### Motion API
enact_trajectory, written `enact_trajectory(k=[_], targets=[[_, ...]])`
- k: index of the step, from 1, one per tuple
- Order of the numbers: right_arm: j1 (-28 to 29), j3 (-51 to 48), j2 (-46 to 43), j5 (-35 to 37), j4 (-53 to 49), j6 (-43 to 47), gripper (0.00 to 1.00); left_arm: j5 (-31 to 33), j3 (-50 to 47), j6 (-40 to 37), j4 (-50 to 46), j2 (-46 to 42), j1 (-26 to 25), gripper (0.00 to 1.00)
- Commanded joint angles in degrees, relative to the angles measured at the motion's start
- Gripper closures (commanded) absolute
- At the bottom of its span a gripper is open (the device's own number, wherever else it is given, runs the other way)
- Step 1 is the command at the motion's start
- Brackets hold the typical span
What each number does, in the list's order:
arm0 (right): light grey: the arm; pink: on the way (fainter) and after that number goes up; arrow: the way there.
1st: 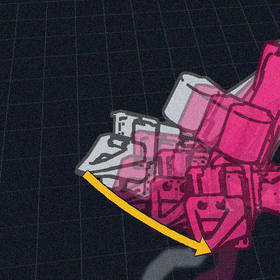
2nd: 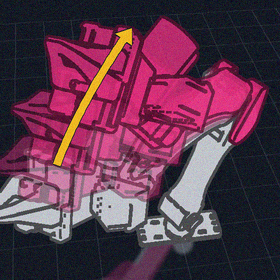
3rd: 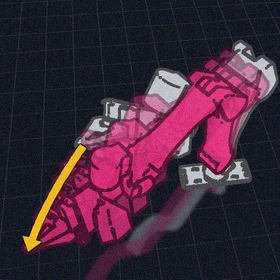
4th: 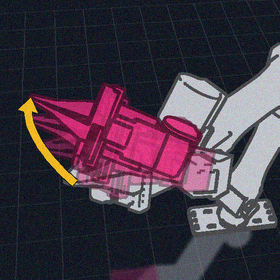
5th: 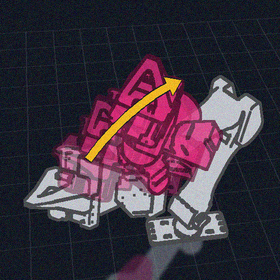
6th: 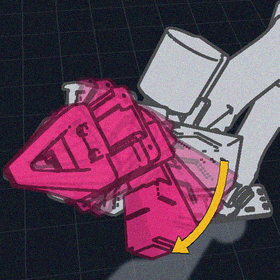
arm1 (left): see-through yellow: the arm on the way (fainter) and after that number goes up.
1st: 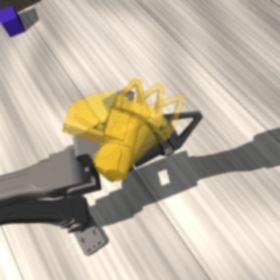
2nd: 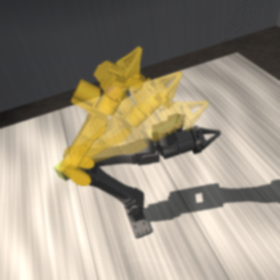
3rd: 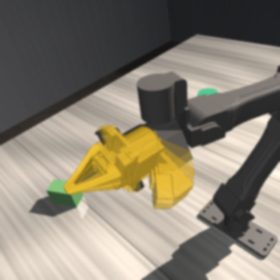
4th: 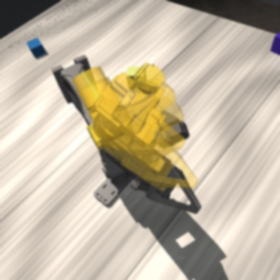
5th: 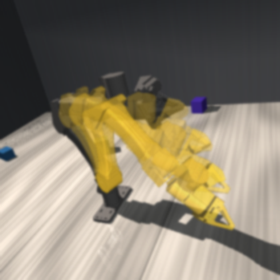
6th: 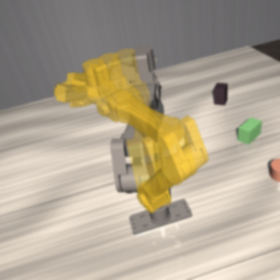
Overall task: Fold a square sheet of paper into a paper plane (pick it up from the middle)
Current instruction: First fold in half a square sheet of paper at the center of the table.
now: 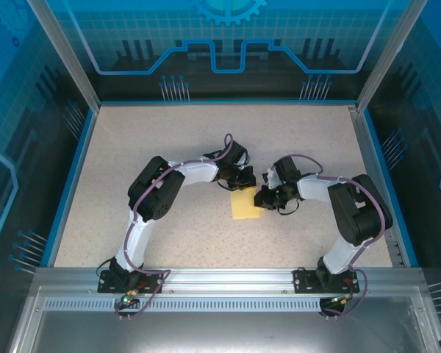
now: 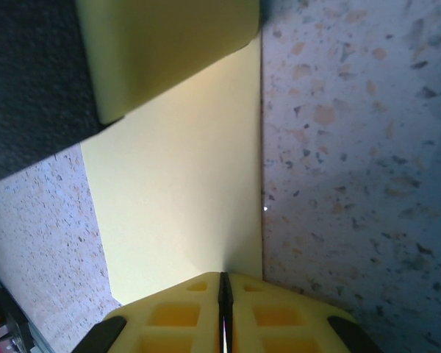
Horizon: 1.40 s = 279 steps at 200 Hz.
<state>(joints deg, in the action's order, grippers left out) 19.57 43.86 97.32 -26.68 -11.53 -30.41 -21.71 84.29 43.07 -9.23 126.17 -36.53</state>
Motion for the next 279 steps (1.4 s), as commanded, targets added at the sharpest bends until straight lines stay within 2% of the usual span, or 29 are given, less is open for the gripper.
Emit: enact_trajectory(k=[1, 55, 114, 169, 201, 240, 279], targets=[[0.0, -2.3, 1.9, 3.9, -5.5, 1.4, 0.89, 1.7, 2.1, -2.5, -2.6, 1.8, 1.6, 0.98], [0.1, -3.0, 1.5, 4.8, -7.4, 1.3, 0.9, -0.5, 7.8, -4.2, -2.0, 6.1, 4.6, 0.98], [0.1, -2.3, 1.7, 4.7, -8.1, 1.5, 0.9, 1.3, 13.1, -7.1, -4.7, 6.4, 5.8, 0.98], [0.1, -2.6, 1.9, 4.6, -7.6, 1.4, 0.9, -3.2, 9.8, -7.0, -1.0, 2.1, 4.3, 0.97], [0.2, -2.6, 2.5, 4.5, -7.3, 1.3, 0.89, -2.7, 7.1, -6.9, -0.4, 0.9, 2.3, 0.96], [0.2, -2.5, 2.5, 4.4, -7.2, 1.4, 0.9, 3.2, 3.1, -7.3, 0.2, -1.1, 1.6, 0.97], [0.2, -2.7, 2.8, 4.2, -7.0, 1.5, 0.9, 9.6, 8.7, -11.5, -5.6, -2.2, 3.0, 0.96]])
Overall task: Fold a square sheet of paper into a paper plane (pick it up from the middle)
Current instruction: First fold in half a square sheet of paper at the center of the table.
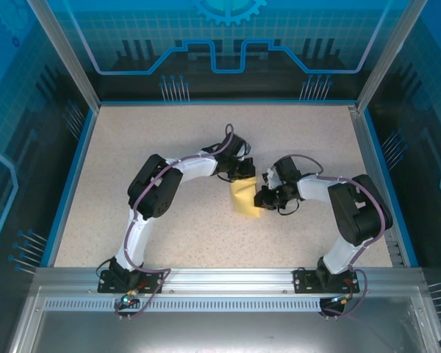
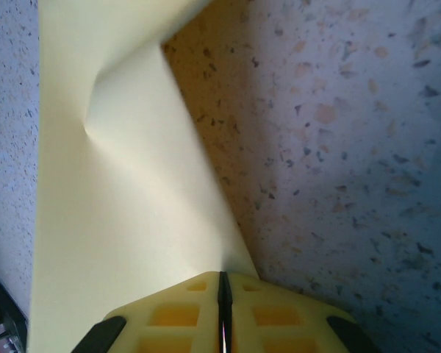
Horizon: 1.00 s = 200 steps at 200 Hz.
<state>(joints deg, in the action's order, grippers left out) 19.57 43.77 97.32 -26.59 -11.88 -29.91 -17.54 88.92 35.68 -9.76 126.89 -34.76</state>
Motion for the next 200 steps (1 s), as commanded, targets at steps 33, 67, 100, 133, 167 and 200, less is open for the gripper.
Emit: enact_trajectory(k=[33, 67, 100, 133, 167, 200], targets=[[0.2, -3.2, 3.1, 3.9, -5.9, 0.7, 0.9, 6.9, 7.8, -5.3, -7.0, -2.1, 2.4, 0.93], [0.3, -3.5, 2.7, 3.8, -5.8, 0.6, 0.9, 3.2, 4.7, -4.8, -4.3, -3.8, 1.9, 0.93], [0.3, -3.3, 2.5, 3.9, -6.1, 0.6, 0.9, -4.6, -1.1, -1.7, 0.2, -5.1, 0.2, 0.95], [0.3, -3.5, 2.7, 3.9, -6.0, 0.6, 0.9, -7.3, -5.9, -0.3, 2.9, -6.1, -1.8, 0.96], [0.3, -3.7, 3.1, 3.8, -5.6, 0.4, 0.9, -7.2, -6.0, 0.3, 2.9, -4.6, -2.6, 0.96], [0.3, -3.7, 2.9, 3.8, -5.8, 0.3, 0.9, -6.4, -5.1, 1.5, 2.5, -2.0, -3.1, 0.96]])
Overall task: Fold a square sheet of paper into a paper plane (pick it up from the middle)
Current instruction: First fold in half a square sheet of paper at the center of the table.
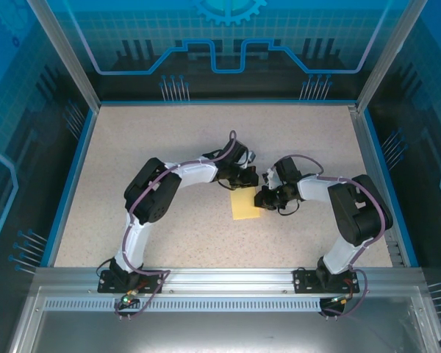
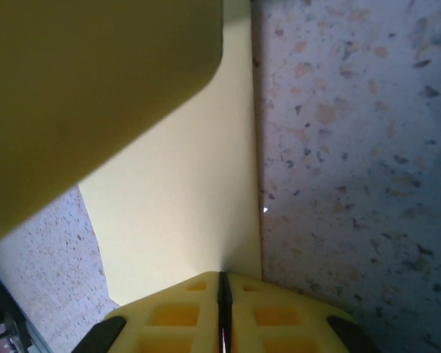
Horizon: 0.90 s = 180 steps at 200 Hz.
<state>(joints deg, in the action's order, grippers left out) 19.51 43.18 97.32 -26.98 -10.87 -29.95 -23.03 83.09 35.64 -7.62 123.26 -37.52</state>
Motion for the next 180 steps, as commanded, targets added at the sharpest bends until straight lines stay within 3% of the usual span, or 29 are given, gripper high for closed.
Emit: enact_trajectory(k=[1, 112, 180], targets=[[0.4, -3.2, 2.9, 4.2, -6.8, 0.3, 0.9, -0.9, 0.7, 1.6, 0.2, 1.7, -0.3, 0.96], [0.4, -3.3, 4.0, 4.3, -8.5, -0.3, 0.89, 3.1, 7.0, -0.9, -5.0, 7.2, 0.3, 0.98], [1.0, -3.0, 4.4, 5.0, -10.4, -1.1, 0.89, 4.4, 11.8, -2.6, -6.3, 10.3, 4.1, 0.98]])
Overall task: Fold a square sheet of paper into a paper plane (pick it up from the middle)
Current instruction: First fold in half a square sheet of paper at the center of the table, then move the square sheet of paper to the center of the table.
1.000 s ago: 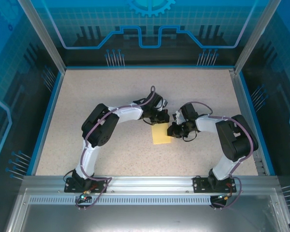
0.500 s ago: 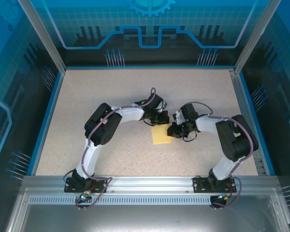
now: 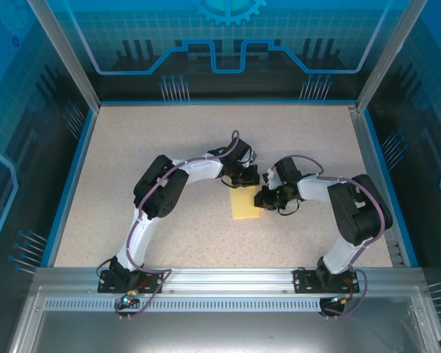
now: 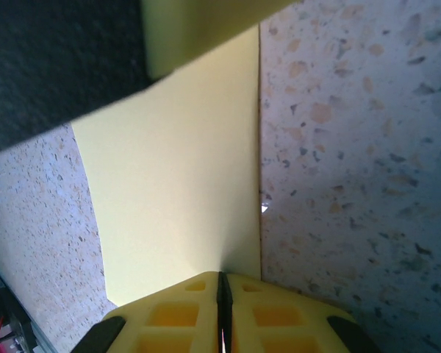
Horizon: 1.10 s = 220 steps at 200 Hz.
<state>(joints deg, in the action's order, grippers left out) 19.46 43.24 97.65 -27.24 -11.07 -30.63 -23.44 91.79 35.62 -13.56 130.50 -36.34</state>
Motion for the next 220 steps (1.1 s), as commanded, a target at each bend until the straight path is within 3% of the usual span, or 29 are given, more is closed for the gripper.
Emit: enact_trajectory(k=[1, 124, 220], targets=[[1.1, -3.1, 4.1, 5.3, -10.3, -0.4, 0.89, 4.9, 3.2, -2.7, -0.4, 3.1, 3.0, 0.98], [1.1, -2.7, 4.1, 5.8, -11.0, -0.1, 0.9, 4.7, 4.7, -5.6, 2.6, 5.8, 8.6, 0.98], [1.9, -2.6, 2.8, 5.5, -10.7, -0.1, 0.9, 4.7, 11.1, -7.7, 2.0, 6.7, 10.4, 0.95]])
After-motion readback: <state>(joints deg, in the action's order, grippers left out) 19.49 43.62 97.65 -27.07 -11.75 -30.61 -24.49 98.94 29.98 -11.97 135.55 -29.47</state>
